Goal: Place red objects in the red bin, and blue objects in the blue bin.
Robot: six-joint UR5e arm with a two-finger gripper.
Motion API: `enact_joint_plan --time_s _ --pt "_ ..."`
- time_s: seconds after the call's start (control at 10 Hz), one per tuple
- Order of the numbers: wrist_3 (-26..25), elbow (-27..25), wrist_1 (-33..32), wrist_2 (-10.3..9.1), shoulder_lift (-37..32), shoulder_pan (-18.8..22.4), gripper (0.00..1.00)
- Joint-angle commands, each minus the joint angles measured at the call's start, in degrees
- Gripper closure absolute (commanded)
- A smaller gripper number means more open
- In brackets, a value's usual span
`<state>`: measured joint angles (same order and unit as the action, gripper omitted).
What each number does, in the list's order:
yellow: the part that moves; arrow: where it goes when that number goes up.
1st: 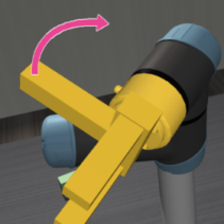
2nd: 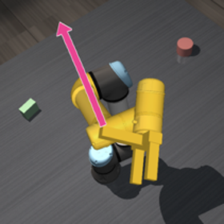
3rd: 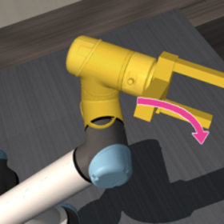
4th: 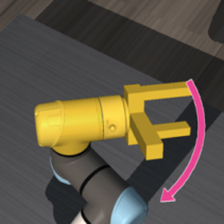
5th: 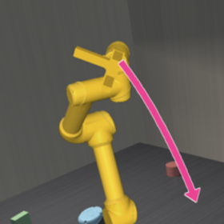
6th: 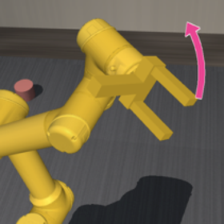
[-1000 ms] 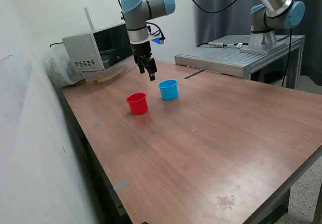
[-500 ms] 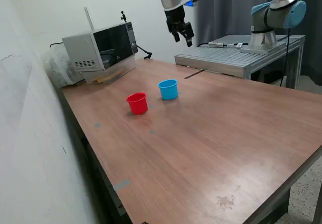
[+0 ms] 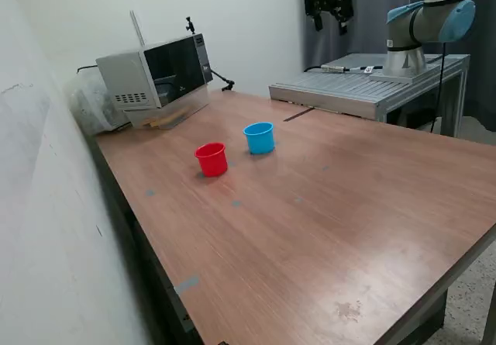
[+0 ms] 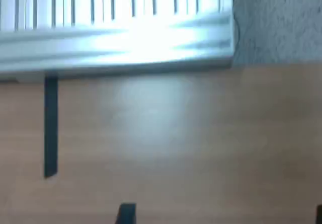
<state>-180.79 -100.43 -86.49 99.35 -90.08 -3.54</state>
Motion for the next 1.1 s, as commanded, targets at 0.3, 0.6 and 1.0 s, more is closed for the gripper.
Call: enact_joint_plan --time_s 0.3,0.6,1.0 --pt "0.09 -3.90 18.77 -0.57 -13.63 3.02 0.00" --pt "0.18 -3.81 20.84 -0.48 -13.45 1.70 0.00" --pt "0.18 -3.72 20.84 -0.48 -13.45 1.61 0.00"
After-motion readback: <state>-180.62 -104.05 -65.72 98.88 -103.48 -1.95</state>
